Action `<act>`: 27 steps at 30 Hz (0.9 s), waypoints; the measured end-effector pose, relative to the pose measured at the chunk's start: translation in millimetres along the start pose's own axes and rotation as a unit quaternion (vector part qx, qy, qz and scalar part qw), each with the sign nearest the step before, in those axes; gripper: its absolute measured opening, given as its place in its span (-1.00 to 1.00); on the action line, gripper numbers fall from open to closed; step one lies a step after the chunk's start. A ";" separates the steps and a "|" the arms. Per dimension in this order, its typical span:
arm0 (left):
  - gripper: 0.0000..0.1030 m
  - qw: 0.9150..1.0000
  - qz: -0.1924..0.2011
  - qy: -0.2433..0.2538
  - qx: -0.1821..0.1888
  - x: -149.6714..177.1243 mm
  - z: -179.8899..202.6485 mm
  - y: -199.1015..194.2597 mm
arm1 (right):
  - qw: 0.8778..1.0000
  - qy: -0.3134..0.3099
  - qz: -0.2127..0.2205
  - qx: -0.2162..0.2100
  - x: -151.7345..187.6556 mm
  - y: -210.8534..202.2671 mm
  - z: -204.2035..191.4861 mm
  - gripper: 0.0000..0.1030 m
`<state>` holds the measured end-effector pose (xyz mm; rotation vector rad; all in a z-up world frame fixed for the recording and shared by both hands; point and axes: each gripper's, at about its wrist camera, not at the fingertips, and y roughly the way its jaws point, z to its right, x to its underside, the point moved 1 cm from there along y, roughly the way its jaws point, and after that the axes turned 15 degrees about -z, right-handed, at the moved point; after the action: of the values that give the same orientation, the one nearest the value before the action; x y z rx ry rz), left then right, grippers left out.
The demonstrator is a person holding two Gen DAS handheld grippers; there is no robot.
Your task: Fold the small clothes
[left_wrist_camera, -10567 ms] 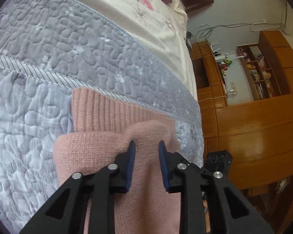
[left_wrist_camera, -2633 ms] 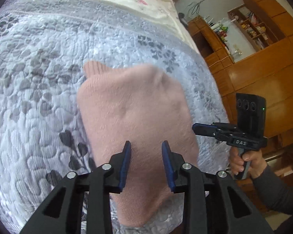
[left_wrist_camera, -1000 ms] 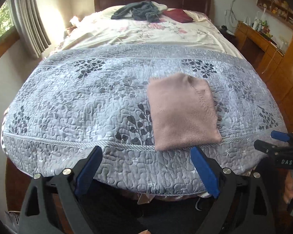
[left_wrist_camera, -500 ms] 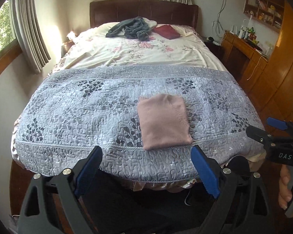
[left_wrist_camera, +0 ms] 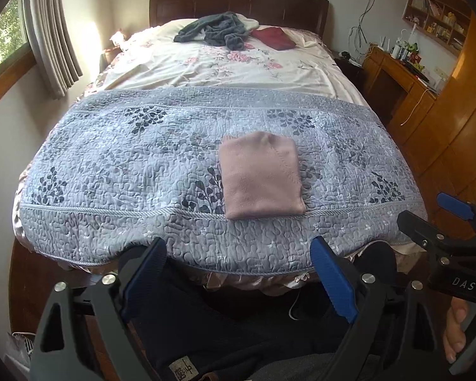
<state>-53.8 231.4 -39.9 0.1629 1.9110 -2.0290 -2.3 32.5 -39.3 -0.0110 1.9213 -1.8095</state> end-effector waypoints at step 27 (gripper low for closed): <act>0.79 1.000 0.003 0.000 -0.016 -10.5 -5.5 -1.7 | 1.000 -0.007 -0.011 -0.004 -3.7 10.7 -4.9 0.94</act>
<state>-45.4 238.6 -35.5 0.1597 1.9411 -1.9932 2.8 39.6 -48.1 -0.0492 1.9256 -1.8117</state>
